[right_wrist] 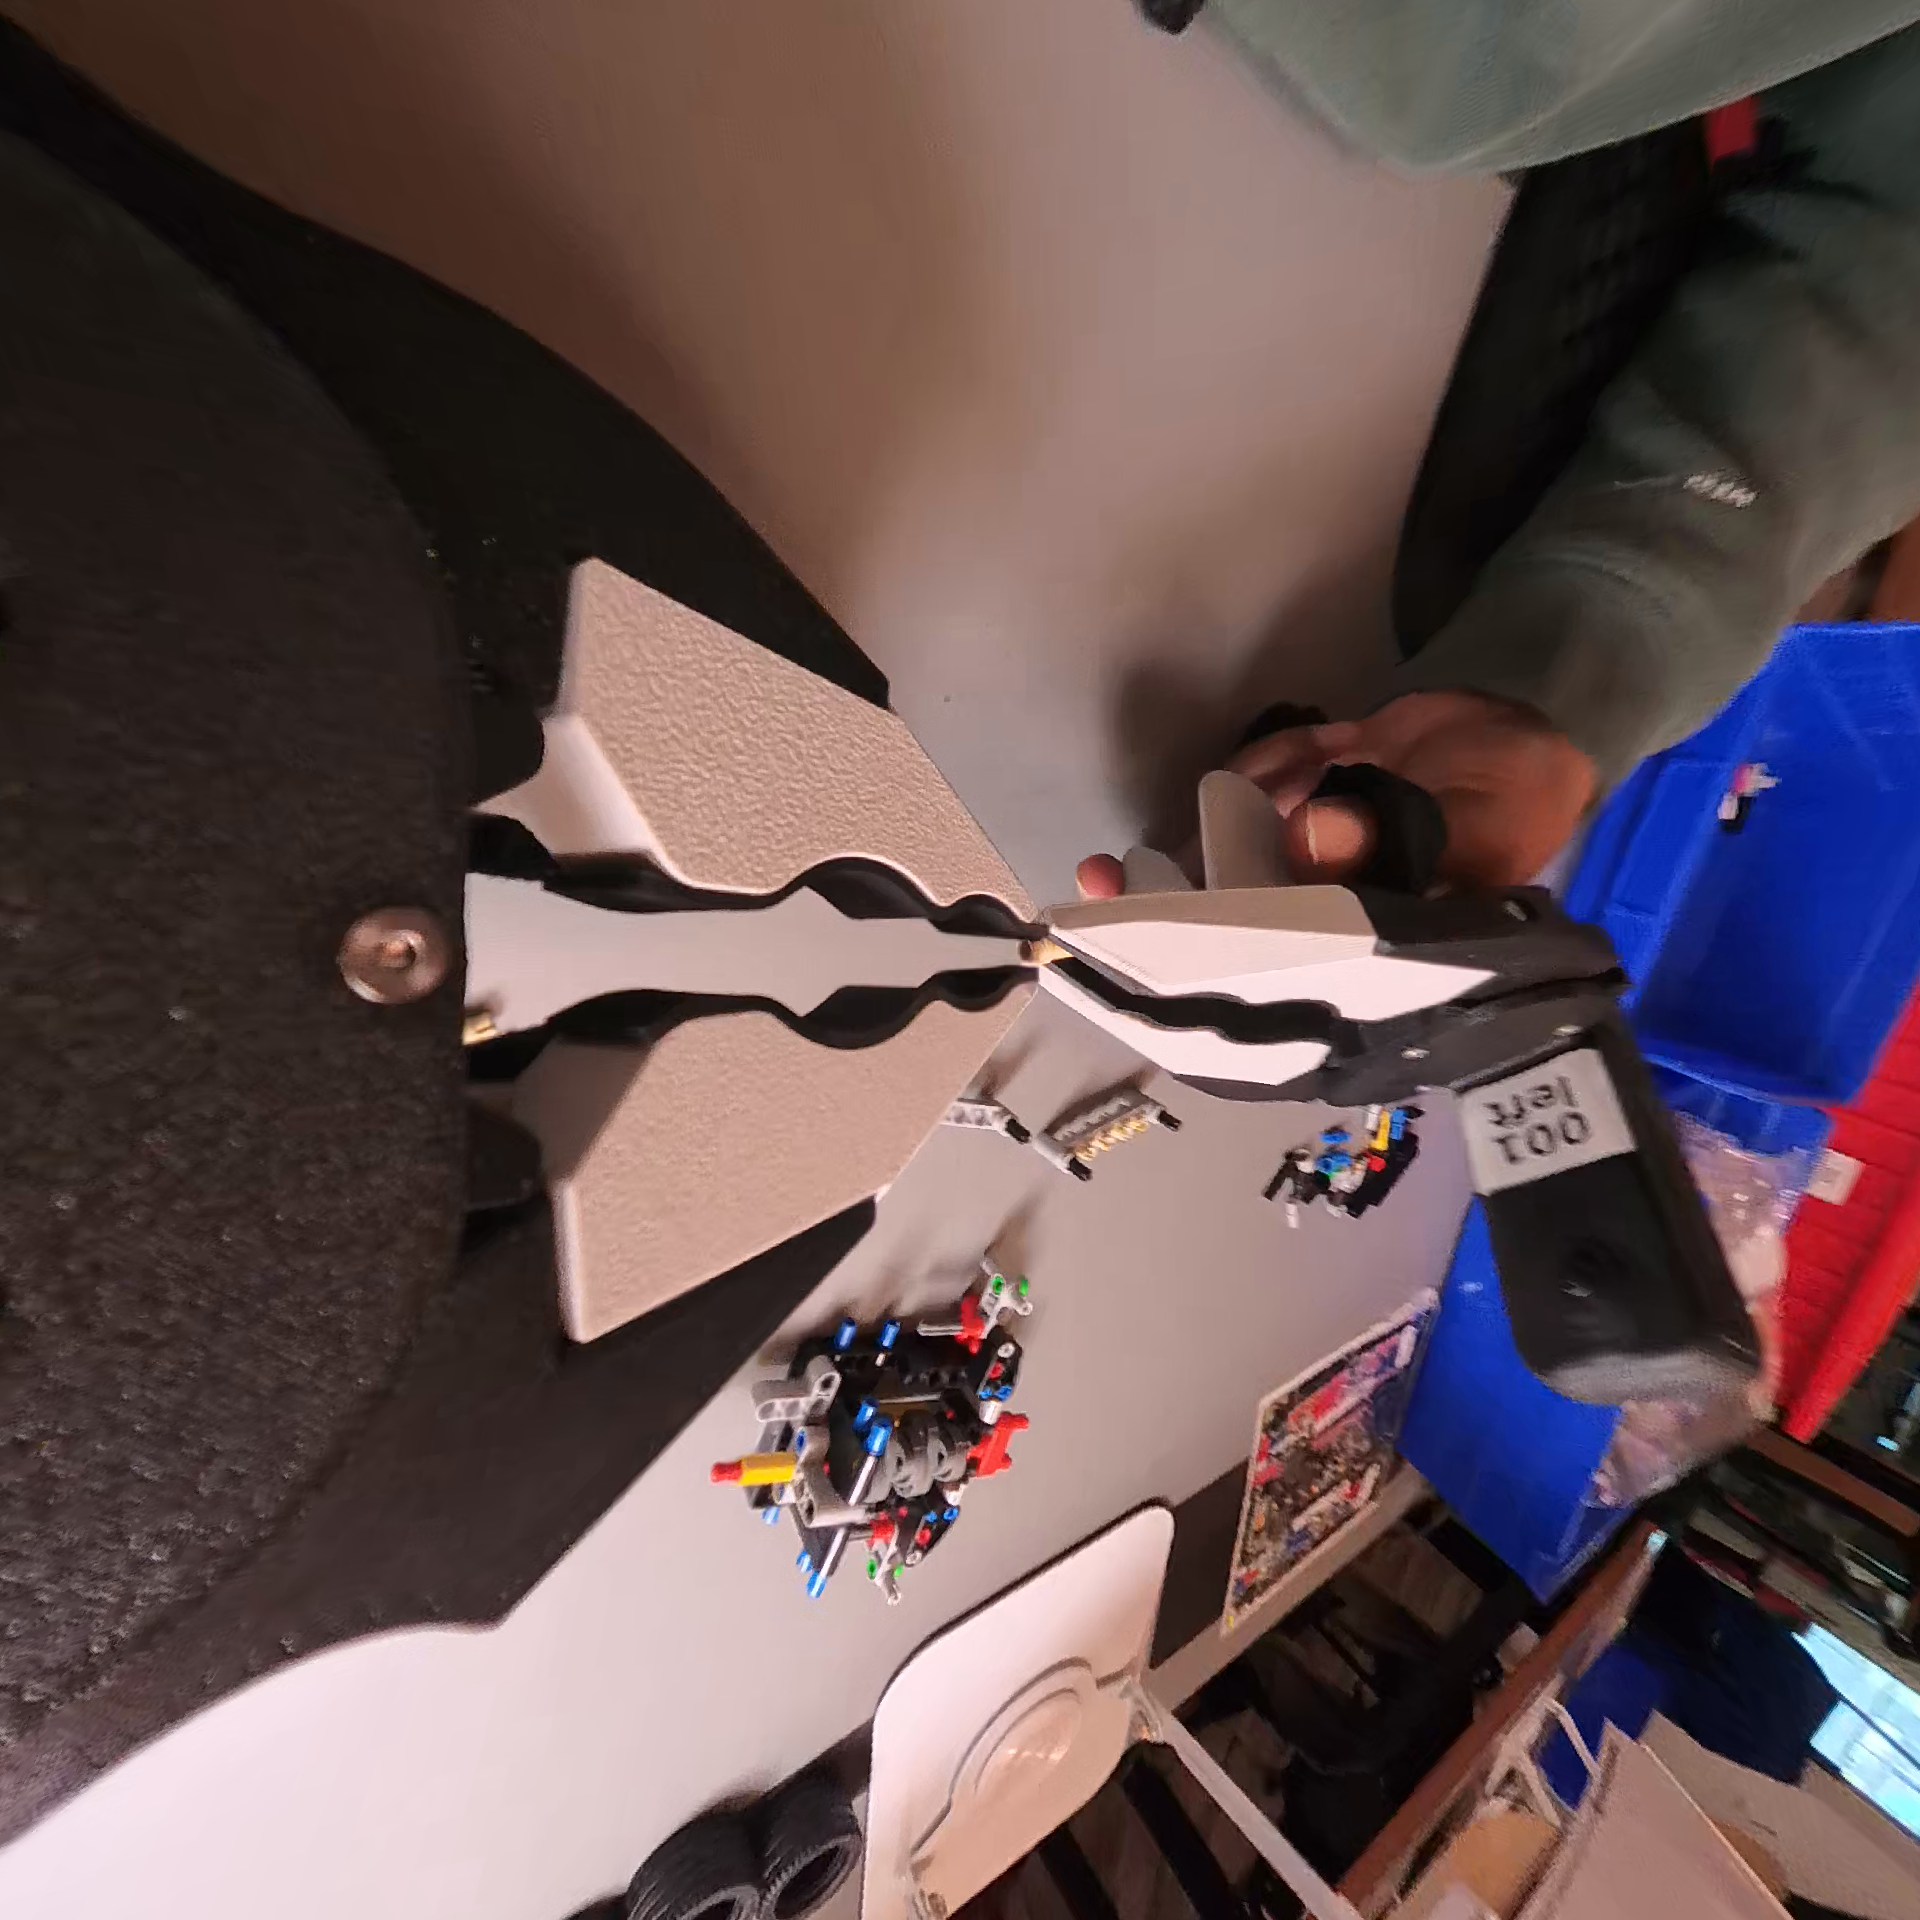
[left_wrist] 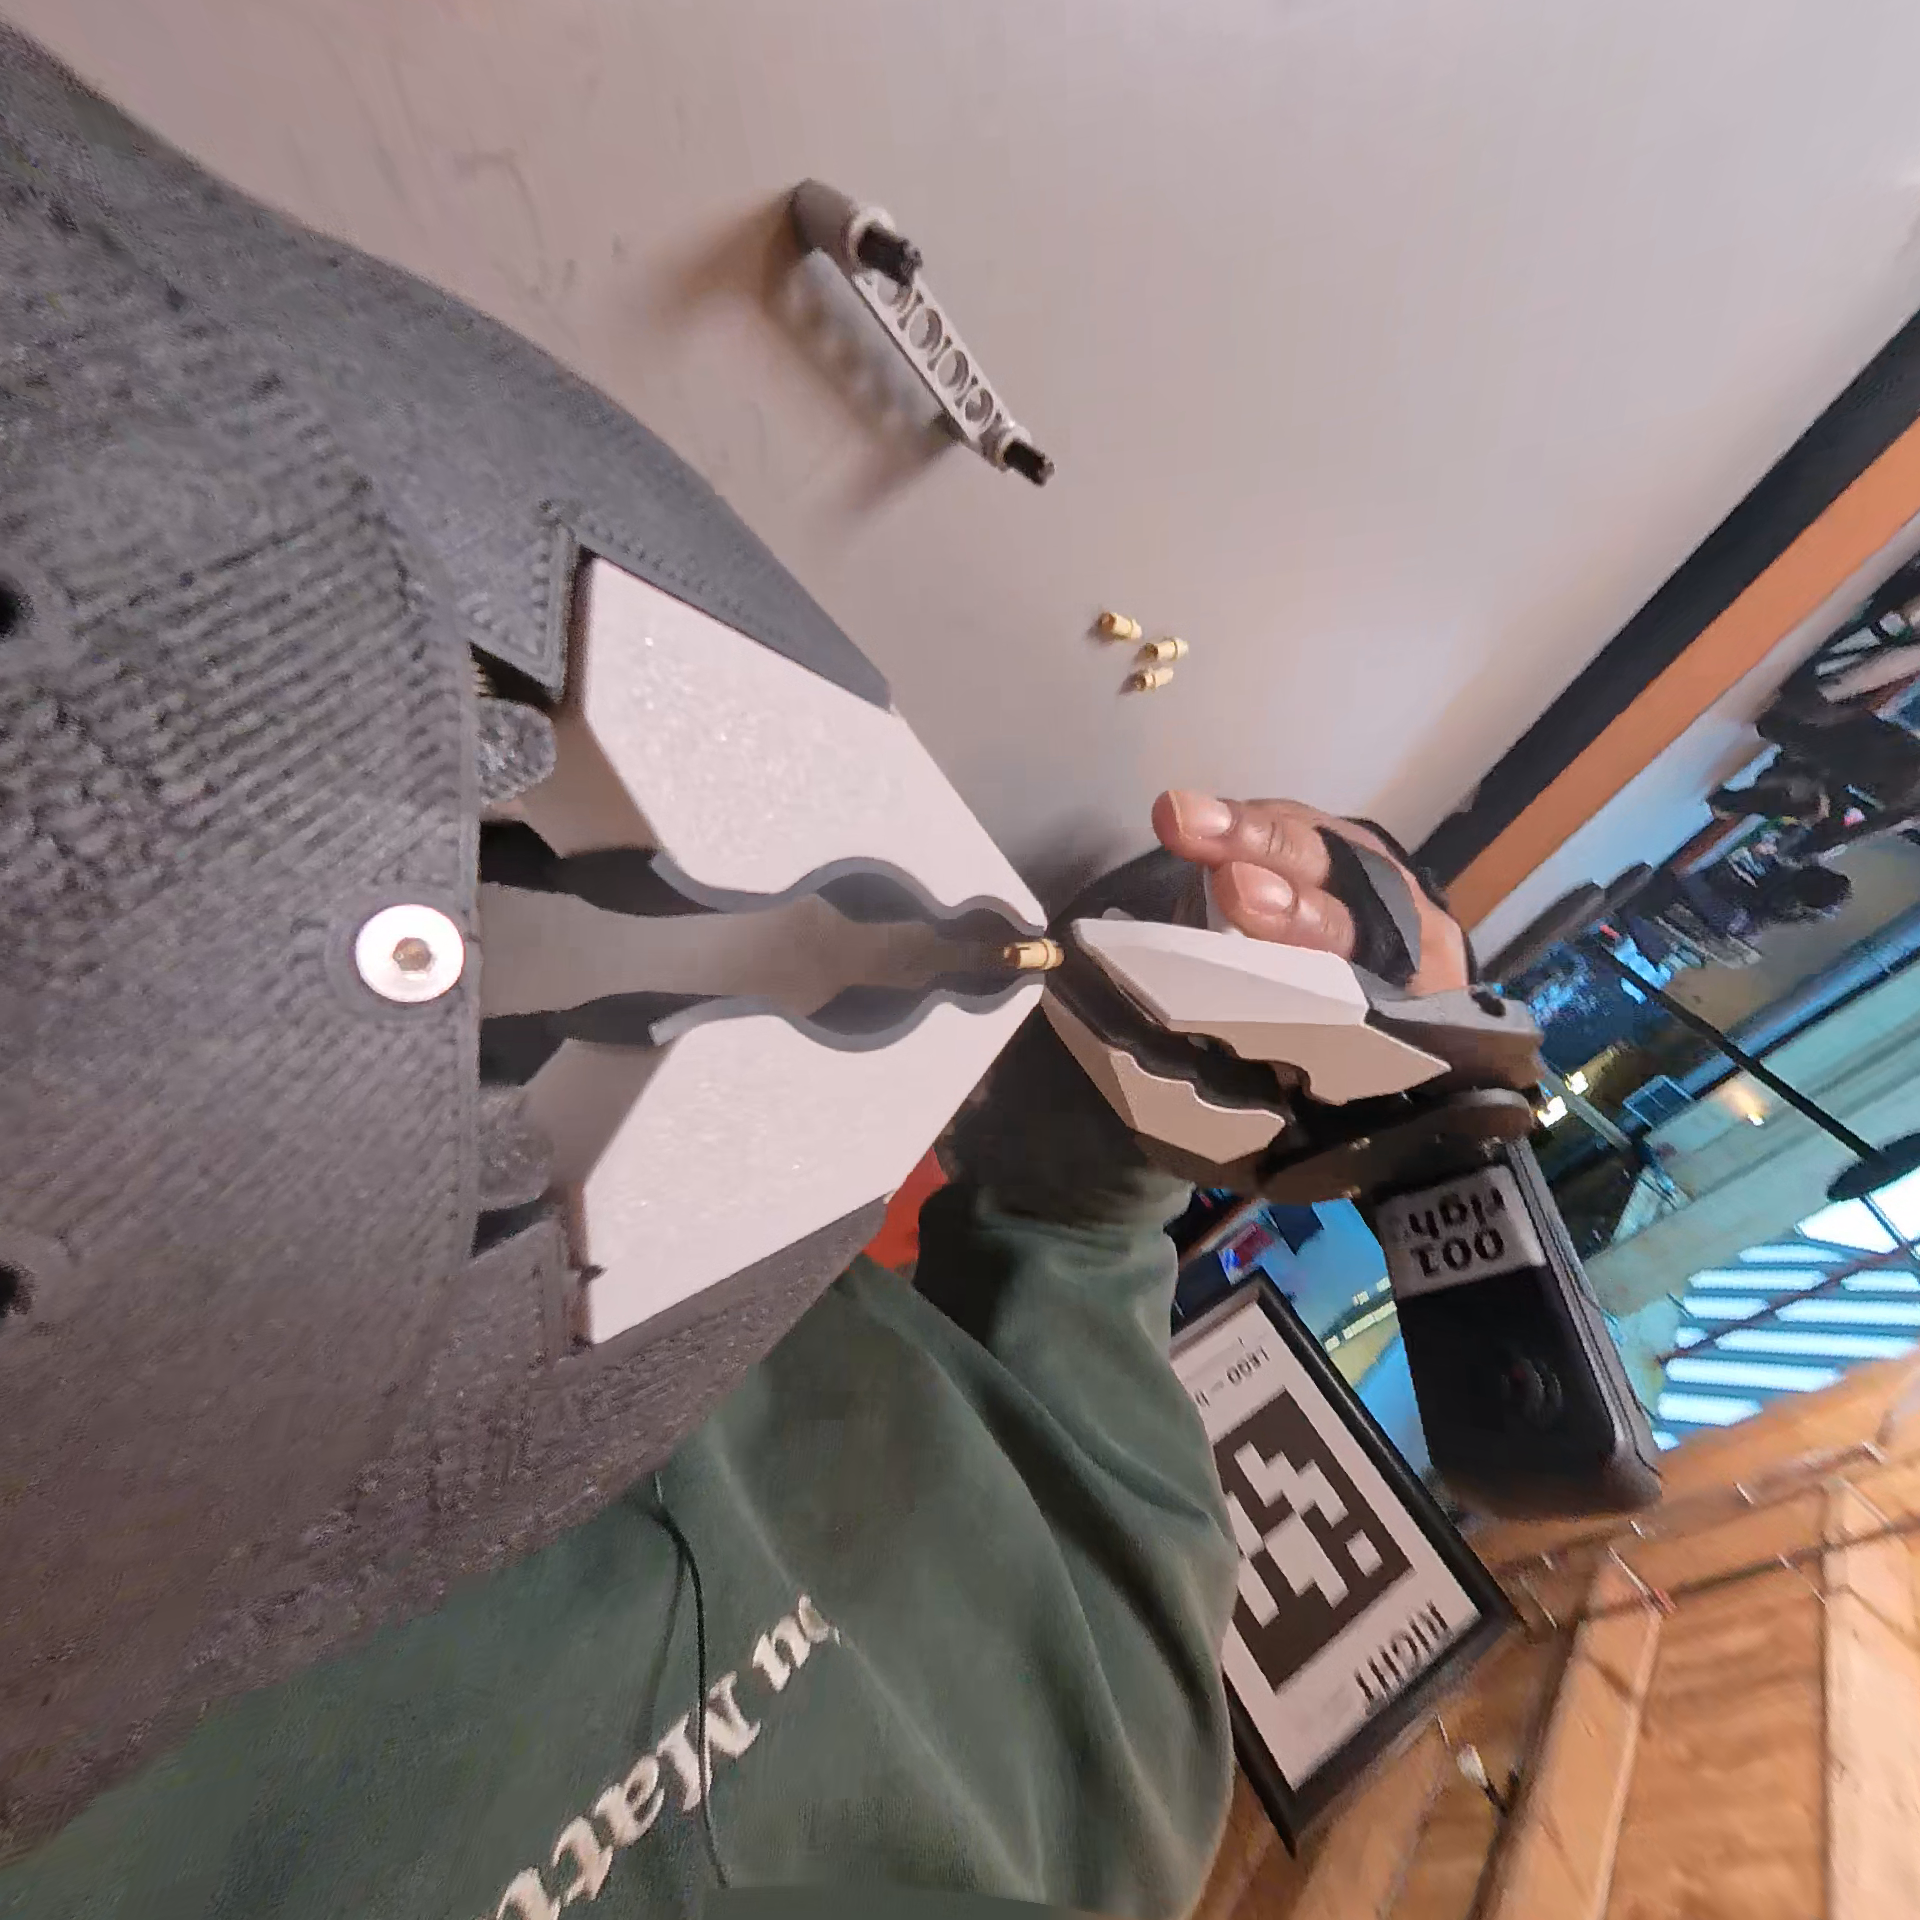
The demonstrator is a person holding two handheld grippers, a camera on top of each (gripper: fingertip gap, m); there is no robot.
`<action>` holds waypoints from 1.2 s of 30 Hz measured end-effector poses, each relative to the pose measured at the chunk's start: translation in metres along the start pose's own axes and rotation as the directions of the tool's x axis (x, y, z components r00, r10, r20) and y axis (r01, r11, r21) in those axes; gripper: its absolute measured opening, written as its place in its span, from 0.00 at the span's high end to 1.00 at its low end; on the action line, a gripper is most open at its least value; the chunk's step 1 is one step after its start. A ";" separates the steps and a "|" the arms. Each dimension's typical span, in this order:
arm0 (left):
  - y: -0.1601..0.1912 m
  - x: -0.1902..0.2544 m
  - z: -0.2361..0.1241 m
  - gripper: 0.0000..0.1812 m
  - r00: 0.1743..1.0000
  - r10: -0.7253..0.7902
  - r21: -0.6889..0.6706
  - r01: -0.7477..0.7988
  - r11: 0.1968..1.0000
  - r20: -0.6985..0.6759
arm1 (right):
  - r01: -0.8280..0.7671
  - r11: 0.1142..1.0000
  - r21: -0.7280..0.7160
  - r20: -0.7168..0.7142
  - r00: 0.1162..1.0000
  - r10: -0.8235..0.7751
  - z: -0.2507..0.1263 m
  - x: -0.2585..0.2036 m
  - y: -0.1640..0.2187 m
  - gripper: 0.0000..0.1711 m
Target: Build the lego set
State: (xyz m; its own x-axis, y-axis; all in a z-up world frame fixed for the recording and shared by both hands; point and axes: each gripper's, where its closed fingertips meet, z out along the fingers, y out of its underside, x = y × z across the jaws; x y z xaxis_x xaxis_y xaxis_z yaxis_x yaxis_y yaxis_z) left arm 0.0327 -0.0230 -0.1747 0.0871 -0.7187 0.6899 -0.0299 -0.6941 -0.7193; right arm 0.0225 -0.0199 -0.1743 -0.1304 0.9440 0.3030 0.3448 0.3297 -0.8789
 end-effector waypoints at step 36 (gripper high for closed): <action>-0.001 -0.093 -0.043 0.87 0.616 0.641 -0.495 -0.421 0.760 0.458 | -0.239 0.968 -0.077 -0.022 0.971 0.238 0.003 0.037 0.017 0.98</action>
State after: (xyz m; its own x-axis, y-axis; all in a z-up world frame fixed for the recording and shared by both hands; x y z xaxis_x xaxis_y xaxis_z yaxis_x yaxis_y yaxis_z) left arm -0.0180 0.0433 -0.2347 0.4903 -0.8685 -0.0731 -0.5528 -0.2450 -0.7965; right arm 0.0204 0.0209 -0.1790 -0.0241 0.9953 0.0935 0.4366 0.0946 -0.8947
